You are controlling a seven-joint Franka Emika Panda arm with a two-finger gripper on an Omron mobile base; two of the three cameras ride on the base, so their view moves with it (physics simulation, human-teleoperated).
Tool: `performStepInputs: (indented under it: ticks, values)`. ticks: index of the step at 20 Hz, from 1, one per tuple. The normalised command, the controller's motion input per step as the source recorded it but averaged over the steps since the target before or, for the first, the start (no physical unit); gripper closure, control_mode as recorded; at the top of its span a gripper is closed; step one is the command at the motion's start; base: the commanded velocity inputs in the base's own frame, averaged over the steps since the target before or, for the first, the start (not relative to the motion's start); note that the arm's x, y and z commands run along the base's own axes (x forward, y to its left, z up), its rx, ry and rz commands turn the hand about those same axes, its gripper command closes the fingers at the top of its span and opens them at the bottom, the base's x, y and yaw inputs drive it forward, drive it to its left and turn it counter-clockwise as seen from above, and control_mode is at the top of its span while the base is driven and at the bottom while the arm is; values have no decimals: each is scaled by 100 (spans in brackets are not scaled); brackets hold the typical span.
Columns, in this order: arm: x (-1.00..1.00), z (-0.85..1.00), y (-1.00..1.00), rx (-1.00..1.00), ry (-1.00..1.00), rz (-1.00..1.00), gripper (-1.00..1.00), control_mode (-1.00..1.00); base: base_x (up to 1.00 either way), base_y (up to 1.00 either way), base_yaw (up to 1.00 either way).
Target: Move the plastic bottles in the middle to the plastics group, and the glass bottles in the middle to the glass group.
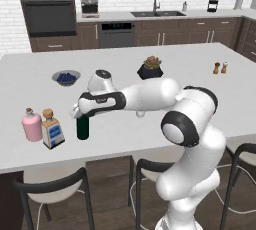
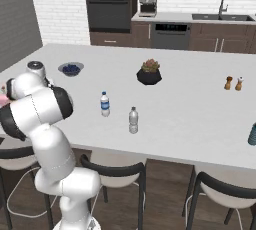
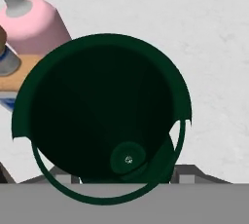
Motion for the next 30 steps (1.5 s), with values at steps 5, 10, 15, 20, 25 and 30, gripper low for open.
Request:
performStepInputs:
  ticks: [5, 10, 15, 20, 25, 30]
  values:
    - [9, -7, 34, 0, 0, 2, 100, -100, 0, 0, 0]
    - [0, 0, 28, 0, 0, 0, 100, -100, 0, 0, 0]
    - [0, -25, 14, 0, 0, 0, 100, -100, 0, 0, 0]
    - [0, -31, 10, -1, 0, 0, 100, -100, 0, 0, 0]
    - [-1, -7, 4, 0, 0, 0, 100, -100, 0, 0, 0]
    - [-11, 0, 0, 0, 0, 0, -100, -100, 0, 0, 0]
